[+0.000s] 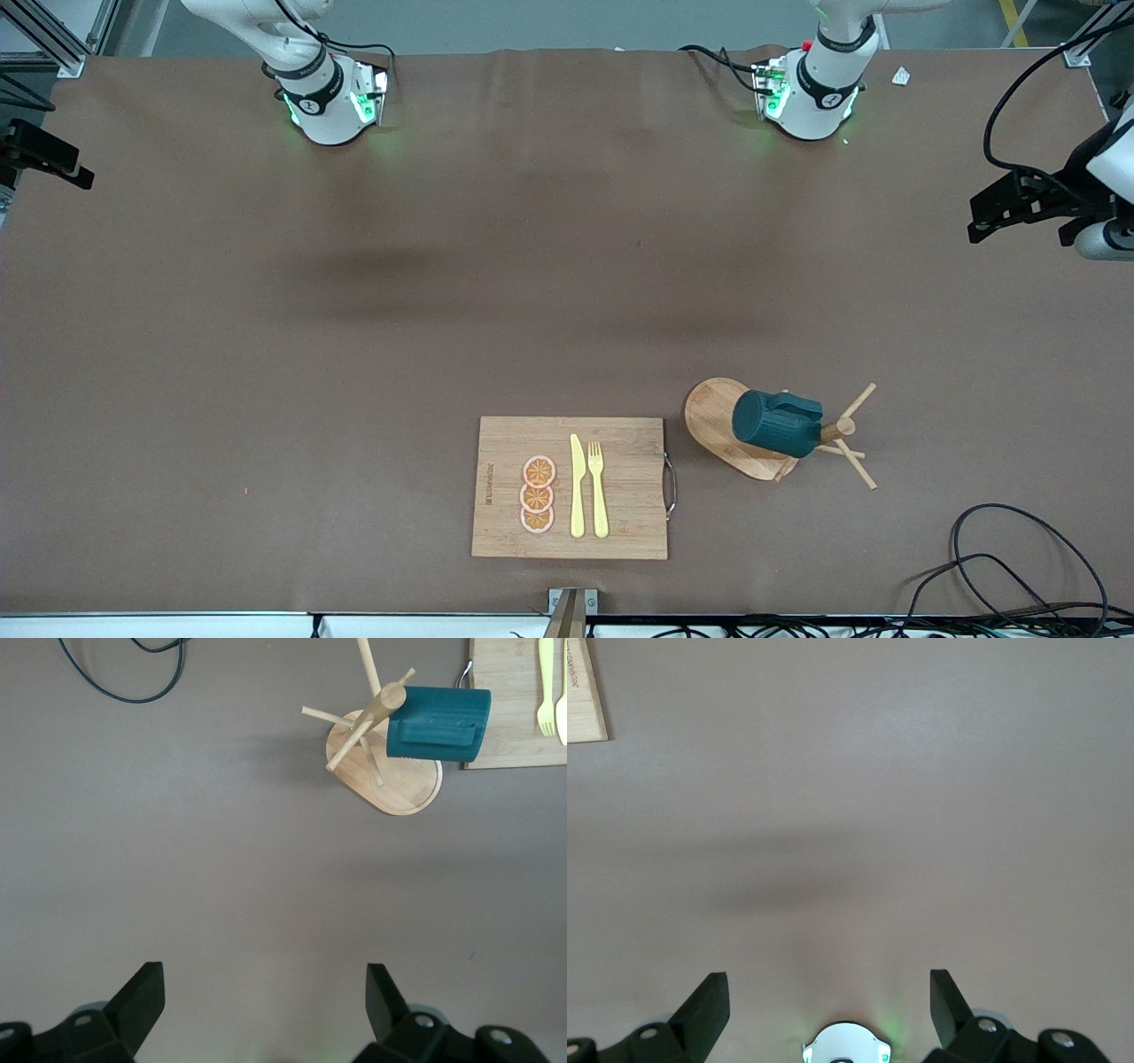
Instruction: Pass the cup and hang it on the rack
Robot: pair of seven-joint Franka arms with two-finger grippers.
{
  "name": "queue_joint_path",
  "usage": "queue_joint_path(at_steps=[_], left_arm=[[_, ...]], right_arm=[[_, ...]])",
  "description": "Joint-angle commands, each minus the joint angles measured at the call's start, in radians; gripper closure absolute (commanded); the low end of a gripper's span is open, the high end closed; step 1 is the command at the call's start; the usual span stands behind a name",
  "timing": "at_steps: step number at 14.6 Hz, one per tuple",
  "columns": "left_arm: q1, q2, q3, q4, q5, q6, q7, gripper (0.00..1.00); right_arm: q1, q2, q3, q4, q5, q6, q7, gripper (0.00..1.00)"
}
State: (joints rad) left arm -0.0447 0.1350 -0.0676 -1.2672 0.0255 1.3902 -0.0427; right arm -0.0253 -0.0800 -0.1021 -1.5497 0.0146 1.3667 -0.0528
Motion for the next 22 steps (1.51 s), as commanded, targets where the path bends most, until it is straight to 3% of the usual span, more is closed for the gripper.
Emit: queue_joint_path(at_steps=[1,10,22], left_arm=[[-0.049,-0.043,0.072,-0.020,-0.022,-0.011,-0.008,0.00],[-0.049,-0.083,0.078,-0.162,-0.019,0.124,-0.016,0.00],[-0.037,-0.048,0.083,-0.144,-0.015,0.135,0.000,0.00]], right_arm=[[-0.013,-0.018,0.012,-0.020,-0.012,0.008,-0.015,0.00],[-0.013,-0.018,0.013,-0.020,-0.005,0.006,-0.015,0.00],[-0.013,-0.018,0.013,-0.021,0.001,0.002,-0.015,0.00]])
